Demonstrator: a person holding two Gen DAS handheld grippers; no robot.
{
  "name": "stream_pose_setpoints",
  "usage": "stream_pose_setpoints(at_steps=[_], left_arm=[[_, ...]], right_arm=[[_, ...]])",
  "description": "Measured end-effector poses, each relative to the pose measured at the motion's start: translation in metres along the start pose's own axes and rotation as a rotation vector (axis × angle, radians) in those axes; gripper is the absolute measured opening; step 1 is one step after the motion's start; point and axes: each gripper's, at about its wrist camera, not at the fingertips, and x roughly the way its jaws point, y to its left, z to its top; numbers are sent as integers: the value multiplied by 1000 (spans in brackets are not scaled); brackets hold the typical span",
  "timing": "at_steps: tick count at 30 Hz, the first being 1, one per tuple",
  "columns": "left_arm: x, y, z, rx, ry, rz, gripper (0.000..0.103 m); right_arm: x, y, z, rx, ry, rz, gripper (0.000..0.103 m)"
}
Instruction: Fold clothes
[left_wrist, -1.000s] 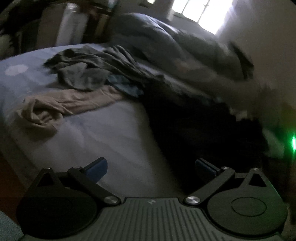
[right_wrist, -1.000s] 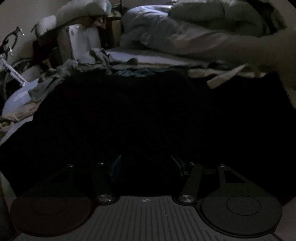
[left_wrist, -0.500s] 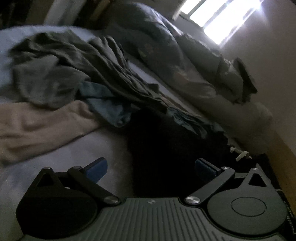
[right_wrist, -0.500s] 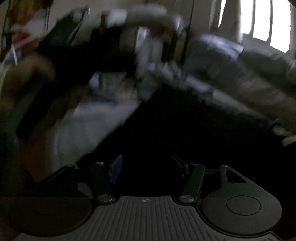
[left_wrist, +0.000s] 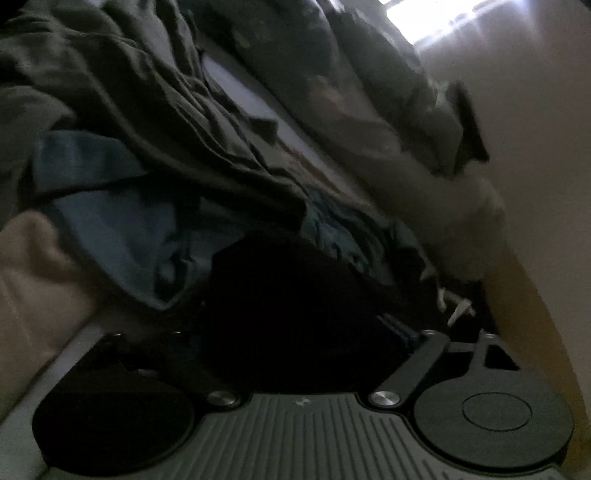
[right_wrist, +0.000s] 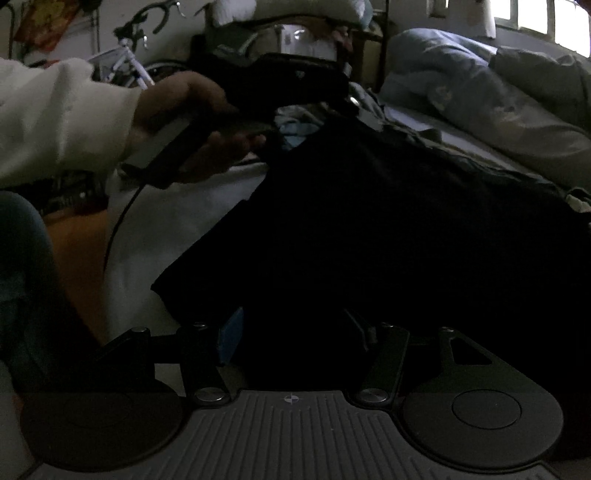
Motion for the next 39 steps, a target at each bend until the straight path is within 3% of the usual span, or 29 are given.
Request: stream_pose_setpoints(at_steps=[2,6,7,8,10,16,21,25,27,31,34,36,38,39], left_arm=[[5,1,3,9,36,-28,57],[1,-5,3,41,73,-69,36],[-3,-10,3,43,67,-74,33],[-8,-16,3,39,59,-85,31],[-19,-32,1,37,39,-105,29],[-41,-98,-2,54,31,-181,29],[-51,-148,0,131,99,-91,29],[-52,-169,6,125,138,-11,28],[-55,-173,5,105,142,-8,28],[-58,-178,2,111,132,-34,27],[-59,-168,3,97,120,-39,26],[-63,-157,4,73,104,-28,25],[-67,-145,7,55,88,-32,24],[-71,-139,6,35,67,-28,24]], right_arm=[[-2,2,3,39,-15,-1,62],[-17,11,5,65,-115,-61,63],[-23,19,3,36,-164,-105,68],[-28,29,1,3,-218,-156,80],[-34,48,-8,-47,-309,-245,91],[-19,115,-22,-92,-358,-488,91],[6,162,-18,-41,-404,-688,92],[42,195,-17,-108,-398,-842,93],[62,203,-16,-150,-381,-927,93],[93,188,-11,-98,-279,-1040,92],[97,177,-12,-110,-273,-1079,87],[88,168,-10,-110,-286,-1076,69],[80,161,-9,-127,-286,-1030,45],[75,159,-9,-139,-285,-996,40]])
